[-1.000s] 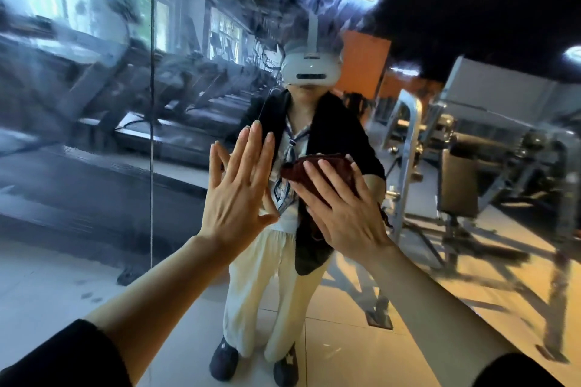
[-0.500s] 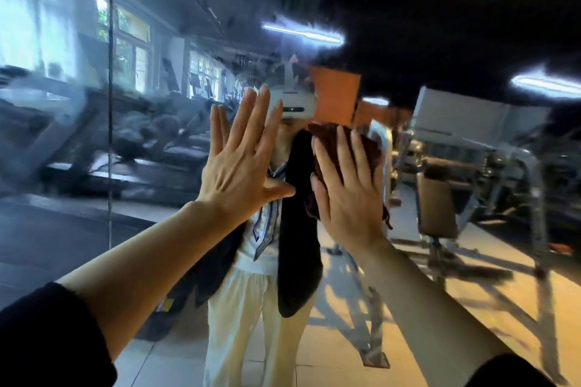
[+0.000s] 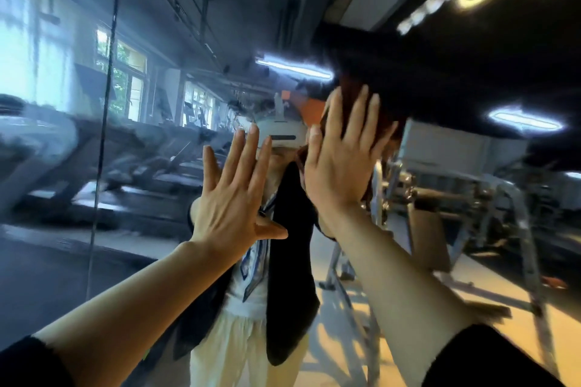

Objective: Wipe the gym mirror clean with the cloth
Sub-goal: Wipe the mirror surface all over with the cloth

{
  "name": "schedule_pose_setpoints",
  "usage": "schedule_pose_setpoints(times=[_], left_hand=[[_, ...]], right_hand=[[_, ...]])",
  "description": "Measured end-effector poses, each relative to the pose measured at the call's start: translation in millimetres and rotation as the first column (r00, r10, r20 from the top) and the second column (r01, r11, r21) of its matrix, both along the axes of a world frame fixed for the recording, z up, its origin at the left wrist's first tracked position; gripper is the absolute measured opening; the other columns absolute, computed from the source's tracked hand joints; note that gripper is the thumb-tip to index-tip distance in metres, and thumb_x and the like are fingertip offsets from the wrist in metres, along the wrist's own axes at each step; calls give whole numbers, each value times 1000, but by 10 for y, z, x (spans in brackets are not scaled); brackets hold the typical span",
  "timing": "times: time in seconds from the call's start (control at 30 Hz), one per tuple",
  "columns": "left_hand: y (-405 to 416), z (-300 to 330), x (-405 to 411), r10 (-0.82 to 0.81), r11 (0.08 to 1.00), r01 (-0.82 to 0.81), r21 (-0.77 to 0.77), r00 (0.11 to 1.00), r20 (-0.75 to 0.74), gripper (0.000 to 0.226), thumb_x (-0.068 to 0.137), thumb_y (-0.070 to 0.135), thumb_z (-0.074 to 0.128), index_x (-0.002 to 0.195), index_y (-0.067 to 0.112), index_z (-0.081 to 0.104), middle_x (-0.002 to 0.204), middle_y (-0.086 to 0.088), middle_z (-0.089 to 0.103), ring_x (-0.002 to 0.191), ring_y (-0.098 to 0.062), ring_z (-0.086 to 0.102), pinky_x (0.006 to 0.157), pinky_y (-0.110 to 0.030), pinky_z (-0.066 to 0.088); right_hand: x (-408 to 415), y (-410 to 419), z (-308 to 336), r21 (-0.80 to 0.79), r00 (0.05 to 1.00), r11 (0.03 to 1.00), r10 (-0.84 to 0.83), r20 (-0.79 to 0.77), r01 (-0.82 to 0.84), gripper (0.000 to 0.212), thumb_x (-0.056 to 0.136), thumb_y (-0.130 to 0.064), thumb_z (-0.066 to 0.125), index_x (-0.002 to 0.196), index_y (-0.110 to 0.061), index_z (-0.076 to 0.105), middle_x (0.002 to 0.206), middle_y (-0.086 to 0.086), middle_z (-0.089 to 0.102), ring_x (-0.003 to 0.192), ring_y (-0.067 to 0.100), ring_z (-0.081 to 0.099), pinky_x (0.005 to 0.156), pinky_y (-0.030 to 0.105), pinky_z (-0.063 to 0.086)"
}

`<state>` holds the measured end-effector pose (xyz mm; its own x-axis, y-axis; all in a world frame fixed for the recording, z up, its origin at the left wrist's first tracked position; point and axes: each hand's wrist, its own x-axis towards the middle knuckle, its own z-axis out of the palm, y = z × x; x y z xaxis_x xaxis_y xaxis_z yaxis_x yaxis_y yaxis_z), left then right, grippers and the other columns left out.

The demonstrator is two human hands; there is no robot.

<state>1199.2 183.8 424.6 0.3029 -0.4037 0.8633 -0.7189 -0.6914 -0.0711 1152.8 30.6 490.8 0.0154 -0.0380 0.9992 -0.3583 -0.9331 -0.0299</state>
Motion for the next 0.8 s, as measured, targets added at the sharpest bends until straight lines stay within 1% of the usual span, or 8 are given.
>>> schedule_pose_setpoints(times=[0.1, 0.23, 0.37, 0.43, 0.5, 0.63, 0.73, 0.8], left_hand=[[135, -48, 87, -103, 990, 108, -95, 993, 56, 131, 68, 71, 71, 159, 5, 5, 168, -10, -1, 155, -21, -5, 124, -48, -3], [492, 99, 228, -42, 982, 75, -175, 982, 182, 98, 89, 70, 43, 159, 7, 17, 167, -10, 7, 155, -22, 0, 125, -44, -2], [807, 471, 435, 33, 977, 30, -211, 956, 290, 76, 100, 54, 31, 158, 8, 19, 165, -14, 16, 154, -24, 6, 124, -49, 4], [855, 676, 538, 44, 978, 26, -205, 943, 329, 71, 102, 47, 30, 158, 6, 17, 165, -15, 14, 154, -24, 6, 125, -47, 4], [826, 835, 633, 64, 973, 16, -232, 941, 332, 68, 103, 44, 25, 158, 4, 16, 166, -14, 12, 154, -24, 6, 125, -45, 2], [819, 921, 786, 91, 968, -5, -249, 937, 337, 66, 103, 37, 21, 158, 3, 12, 166, -14, 7, 154, -25, 5, 125, -47, 4], [824, 909, 814, 113, 971, -25, -239, 927, 359, 65, 104, 37, 19, 158, 2, 14, 166, -14, 8, 154, -26, 5, 125, -48, 6], [797, 906, 803, 128, 968, -37, -247, 923, 363, 65, 105, 40, 17, 158, 2, 16, 166, -14, 10, 154, -26, 7, 125, -48, 7]], right_hand=[[86, 317, -101, -252, 976, 966, 2, -219, -58, 57, 106, -39, 24, 158, -17, 27, 164, 17, 21, 154, 33, 13, 121, 56, 1], [-157, -88, 73, -448, 942, 885, -34, -332, -126, 56, 105, -43, 32, 158, -23, 29, 164, 13, 26, 153, 29, 17, 123, 57, 5], [-241, -371, 493, 82, 1000, 997, -2, 25, 0, 59, 105, -45, 27, 157, -18, 31, 162, 18, 26, 152, 35, 18, 119, 66, 6], [-74, -99, 614, 165, 997, 986, -19, 80, 6, 60, 105, -44, 24, 156, -13, 34, 162, 22, 25, 152, 38, 18, 118, 69, 7], [130, 304, 536, -2, 1000, 1000, 14, 18, -14, 60, 105, -43, 23, 156, -14, 33, 162, 21, 25, 152, 37, 18, 119, 67, 5], [409, 939, -189, -408, 942, 902, -5, -336, -141, 63, 105, -43, 31, 161, -16, 17, 166, 17, 13, 155, 32, 4, 121, 61, 7], [326, 742, -175, -550, 904, 799, -22, -427, -241, 63, 105, -41, 36, 160, -18, 16, 165, 15, 20, 155, 29, 10, 122, 59, 11], [198, 451, 66, -553, 927, 809, -27, -374, -200, 59, 105, -41, 34, 158, -17, 26, 161, 15, 31, 153, 30, 20, 122, 59, 9]])
